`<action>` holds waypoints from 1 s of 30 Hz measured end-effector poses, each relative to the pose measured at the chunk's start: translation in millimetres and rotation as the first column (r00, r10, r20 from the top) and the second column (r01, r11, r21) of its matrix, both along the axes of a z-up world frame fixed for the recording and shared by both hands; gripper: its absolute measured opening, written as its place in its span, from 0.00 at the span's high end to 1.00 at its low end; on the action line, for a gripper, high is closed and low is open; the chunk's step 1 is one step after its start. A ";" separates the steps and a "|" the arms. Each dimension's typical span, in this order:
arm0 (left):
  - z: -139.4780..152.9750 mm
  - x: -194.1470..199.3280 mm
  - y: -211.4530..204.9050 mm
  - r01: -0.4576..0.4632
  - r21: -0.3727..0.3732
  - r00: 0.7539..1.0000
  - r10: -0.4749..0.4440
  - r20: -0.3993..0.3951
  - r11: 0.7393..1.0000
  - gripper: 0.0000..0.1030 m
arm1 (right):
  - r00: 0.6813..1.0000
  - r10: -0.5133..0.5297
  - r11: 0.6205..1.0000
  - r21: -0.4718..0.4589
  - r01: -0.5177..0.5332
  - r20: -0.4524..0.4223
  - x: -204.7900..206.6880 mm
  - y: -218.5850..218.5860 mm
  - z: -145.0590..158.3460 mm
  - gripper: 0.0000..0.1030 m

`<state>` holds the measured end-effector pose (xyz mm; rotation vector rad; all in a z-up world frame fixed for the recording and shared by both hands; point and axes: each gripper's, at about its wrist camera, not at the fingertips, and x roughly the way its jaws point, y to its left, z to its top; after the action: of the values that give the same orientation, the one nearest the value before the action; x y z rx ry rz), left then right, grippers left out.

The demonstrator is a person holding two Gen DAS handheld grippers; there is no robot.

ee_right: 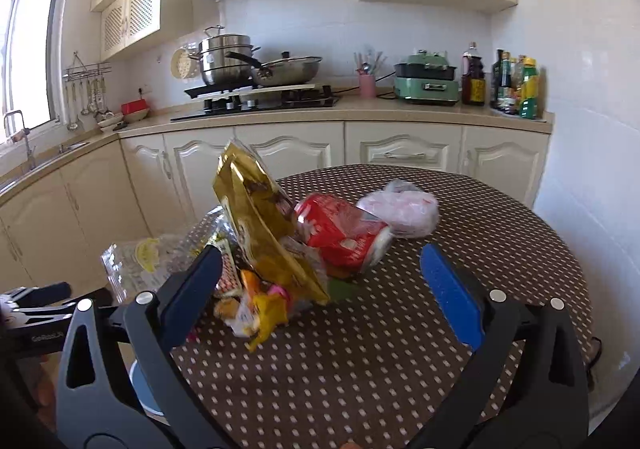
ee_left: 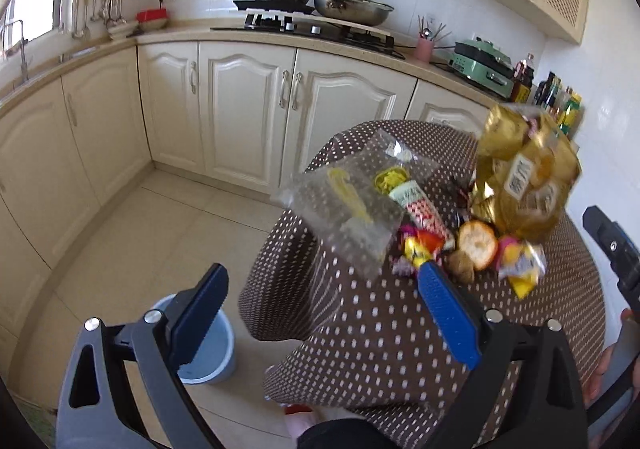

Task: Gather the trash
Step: 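Grasp the clear plastic bag with the left tool while the right tool grasps the gold snack bag, then carry both held bags down over the light-blue bucket on the floor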

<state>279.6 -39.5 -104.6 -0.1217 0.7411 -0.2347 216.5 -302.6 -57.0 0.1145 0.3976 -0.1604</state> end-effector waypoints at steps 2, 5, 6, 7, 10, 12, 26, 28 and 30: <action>-3.3 21.0 0.6 -0.008 -0.043 1.000 0.007 -0.018 0.999 0.09 | 0.999 0.031 0.999 0.018 -0.031 -0.010 19.4 -1.2 2.6 0.06; -10.5 47.5 -2.5 -0.018 -0.058 0.999 0.015 -0.051 0.998 0.09 | 0.995 0.065 0.997 0.046 -0.061 -0.072 50.8 -3.3 0.5 0.06; -12.9 55.2 -5.0 -0.012 -0.059 0.998 0.008 -0.064 0.998 0.09 | 0.992 0.078 0.995 0.061 -0.073 -0.095 58.5 -3.7 -1.0 0.06; -13.7 58.4 -6.6 -0.007 -0.058 0.998 0.003 -0.069 0.998 0.09 | 0.988 0.106 0.992 0.086 -0.096 -0.114 65.9 -4.8 -3.2 0.09; -17.0 66.9 -13.2 0.013 -0.060 0.997 -0.018 -0.074 0.998 0.27 | 0.979 0.146 0.986 0.096 -0.134 -0.141 75.7 -3.8 -4.9 0.72; -19.6 71.8 -18.3 0.047 -0.068 0.994 -0.054 -0.100 0.997 0.64 | 0.976 0.153 0.985 0.098 -0.139 -0.155 78.2 -3.9 -5.6 0.75; 35.4 17.5 -12.4 0.047 -0.077 0.986 -0.033 0.165 0.996 0.99 | 0.992 0.092 0.995 0.038 -0.095 0.085 40.8 -1.1 47.8 0.81; 46.6 8.0 -7.6 0.035 -0.079 0.977 -0.018 0.211 0.996 0.99 | 0.989 0.104 0.994 0.032 -0.108 0.103 36.4 6.1 54.2 0.81; 54.2 -4.5 2.1 0.022 -0.094 0.967 0.002 0.253 0.995 0.99 | 0.986 0.120 0.992 0.026 -0.124 0.114 34.0 14.4 58.4 0.81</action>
<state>275.2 -37.4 -50.4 -0.1755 0.4761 -0.2895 250.5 -288.2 1.5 0.1311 0.2942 -0.0261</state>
